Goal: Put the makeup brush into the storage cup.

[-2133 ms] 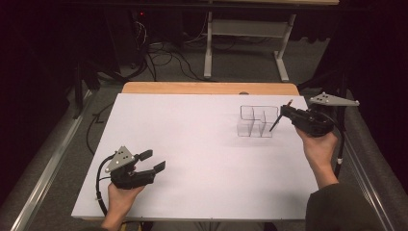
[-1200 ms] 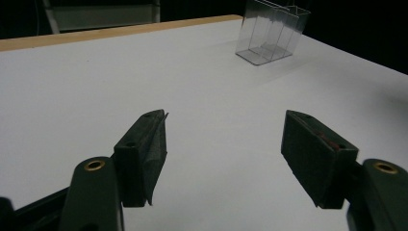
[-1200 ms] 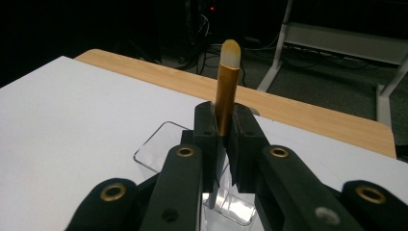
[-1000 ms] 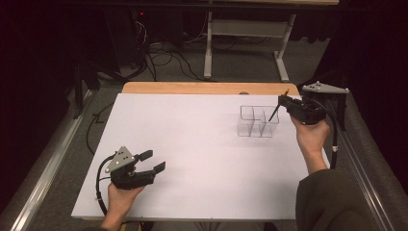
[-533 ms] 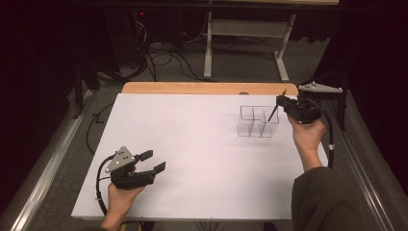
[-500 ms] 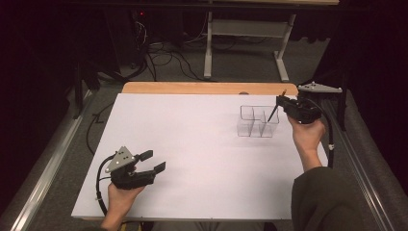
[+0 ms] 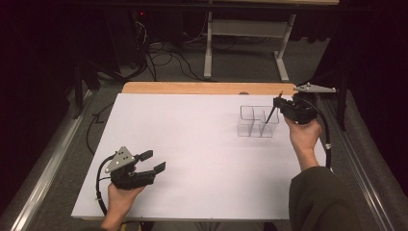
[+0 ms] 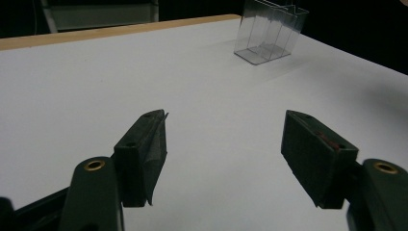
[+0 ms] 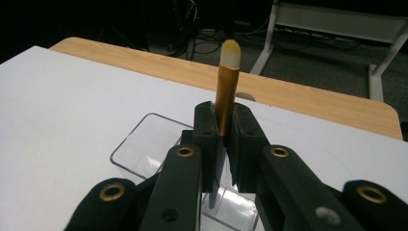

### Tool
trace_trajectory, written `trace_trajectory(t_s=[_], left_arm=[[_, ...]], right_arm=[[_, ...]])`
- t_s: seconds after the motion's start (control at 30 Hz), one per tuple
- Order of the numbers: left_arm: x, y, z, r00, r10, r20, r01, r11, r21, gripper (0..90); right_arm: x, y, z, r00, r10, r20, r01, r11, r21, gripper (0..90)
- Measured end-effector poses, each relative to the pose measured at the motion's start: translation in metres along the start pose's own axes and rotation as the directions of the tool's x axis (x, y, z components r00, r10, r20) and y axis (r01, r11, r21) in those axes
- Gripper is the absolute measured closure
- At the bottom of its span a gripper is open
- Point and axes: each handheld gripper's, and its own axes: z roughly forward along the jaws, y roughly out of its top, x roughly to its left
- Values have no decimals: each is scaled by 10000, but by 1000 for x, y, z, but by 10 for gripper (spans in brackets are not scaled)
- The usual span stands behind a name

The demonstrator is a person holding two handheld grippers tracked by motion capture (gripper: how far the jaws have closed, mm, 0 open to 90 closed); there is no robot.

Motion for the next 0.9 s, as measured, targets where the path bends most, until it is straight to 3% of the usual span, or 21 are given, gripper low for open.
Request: trace_trajectory(t_s=[0.6,0.77,0.9], left_arm=[[0,0,-1,10000,-23,9,23,10000,-54,327],[-1,0,-1,10000,6,16,-6,10000,-14,327],[-1,0,-1,10000,17,14,-17,10000,-15,327]], right_arm=[[-2,-3,9,9995,266,179,-275,9985,475,843],[-6,-3,10,9967,778,243,-791,9952,570,635],[-7,-4,9,9958,804,447,-827,9952,519,514]])
